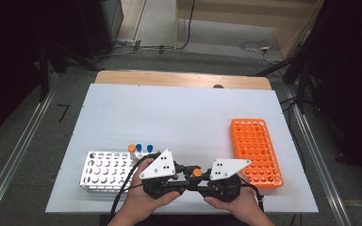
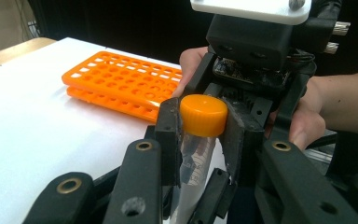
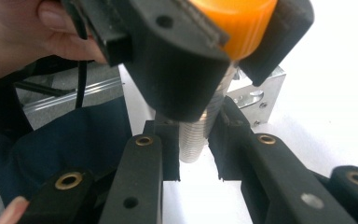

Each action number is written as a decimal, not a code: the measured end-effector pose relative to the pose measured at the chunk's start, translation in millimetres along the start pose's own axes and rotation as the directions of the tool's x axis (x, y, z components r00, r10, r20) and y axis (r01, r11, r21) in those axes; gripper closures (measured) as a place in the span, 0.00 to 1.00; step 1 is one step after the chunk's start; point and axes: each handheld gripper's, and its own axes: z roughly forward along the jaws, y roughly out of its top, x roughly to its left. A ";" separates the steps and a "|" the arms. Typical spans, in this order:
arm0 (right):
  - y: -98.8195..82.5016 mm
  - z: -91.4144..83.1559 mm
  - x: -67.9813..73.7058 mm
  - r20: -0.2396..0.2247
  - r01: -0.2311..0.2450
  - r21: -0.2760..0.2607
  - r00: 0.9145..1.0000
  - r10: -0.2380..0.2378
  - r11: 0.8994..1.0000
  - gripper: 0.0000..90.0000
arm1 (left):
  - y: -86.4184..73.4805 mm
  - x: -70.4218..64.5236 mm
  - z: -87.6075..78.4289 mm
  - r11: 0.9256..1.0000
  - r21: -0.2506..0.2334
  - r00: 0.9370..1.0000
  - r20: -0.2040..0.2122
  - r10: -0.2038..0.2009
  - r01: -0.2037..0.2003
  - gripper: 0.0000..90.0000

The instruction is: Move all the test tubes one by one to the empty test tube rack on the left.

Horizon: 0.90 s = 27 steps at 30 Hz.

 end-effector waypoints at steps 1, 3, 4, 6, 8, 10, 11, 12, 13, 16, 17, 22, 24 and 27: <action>-0.2 -0.7 0.2 0.012 0.002 -0.006 1.000 -0.002 1.000 0.78 | 0.4 0.5 -1.4 1.000 -0.006 1.000 -0.003 -0.004 0.004 0.78; -0.5 -2.6 -0.7 0.027 -0.001 -0.017 1.000 0.001 1.000 0.73 | 1.2 1.8 -4.4 1.000 -0.015 1.000 -0.010 -0.009 0.008 0.78; -0.6 -3.8 -1.1 0.031 -0.006 -0.024 1.000 0.006 1.000 0.71 | 1.5 2.7 -6.2 1.000 -0.018 1.000 -0.018 -0.008 0.008 0.78; -0.8 -7.2 -2.3 0.043 -0.010 -0.036 0.999 0.011 0.999 0.64 | 1.9 5.0 -10.1 1.000 -0.024 1.000 -0.028 -0.013 0.013 0.78; -1.1 -10.8 -4.2 0.062 -0.013 -0.046 0.998 0.016 0.999 0.54 | 1.9 8.0 -14.4 0.999 -0.028 0.999 -0.043 -0.018 0.016 0.78; -1.6 -14.6 -6.9 0.086 -0.029 -0.055 0.996 0.034 0.998 0.45 | 1.3 11.5 -19.2 0.999 -0.028 0.998 -0.063 -0.020 0.018 0.79; -2.1 -16.9 -9.0 0.093 -0.038 -0.063 0.995 0.044 0.997 0.41 | 0.9 13.3 -21.7 0.999 -0.031 0.997 -0.073 -0.026 0.024 0.79; -2.5 -19.2 -11.0 0.101 -0.051 -0.071 0.993 0.058 0.996 0.38 | 0.7 15.4 -24.6 0.999 -0.034 0.996 -0.079 -0.030 0.028 0.79; -2.9 -21.6 -12.8 0.115 -0.062 -0.074 0.991 0.070 0.995 0.34 | 0.5 17.1 -27.8 0.999 -0.037 0.996 -0.087 -0.034 0.031 0.79; -4.8 -28.9 -18.9 0.146 -0.081 -0.084 0.985 0.093 0.993 0.21 | 0.4 22.5 -39.1 0.998 -0.047 0.993 -0.113 -0.039 0.034 0.79; -5.7 -31.8 -20.9 0.157 -0.088 -0.089 0.982 0.101 0.992 0.17 | 0.3 24.5 -43.3 0.998 -0.054 0.991 -0.124 -0.045 0.039 0.79; -11.4 -47.1 -33.4 0.210 -0.121 -0.117 0.967 0.144 0.986 0.02 | -0.7 34.8 -63.6 0.996 -0.079 0.983 -0.173 -0.062 0.049 0.79; -14.6 -52.8 -39.3 0.219 -0.138 -0.124 0.962 0.162 0.983 0.00 | -1.8 38.5 -70.4 0.995 -0.087 0.979 -0.190 -0.070 0.055 0.79; -19.7 -61.1 -47.8 0.244 -0.160 -0.139 0.951 0.190 0.977 0.00 | -2.9 43.1 -79.8 0.993 -0.099 0.973 -0.213 -0.083 0.063 0.79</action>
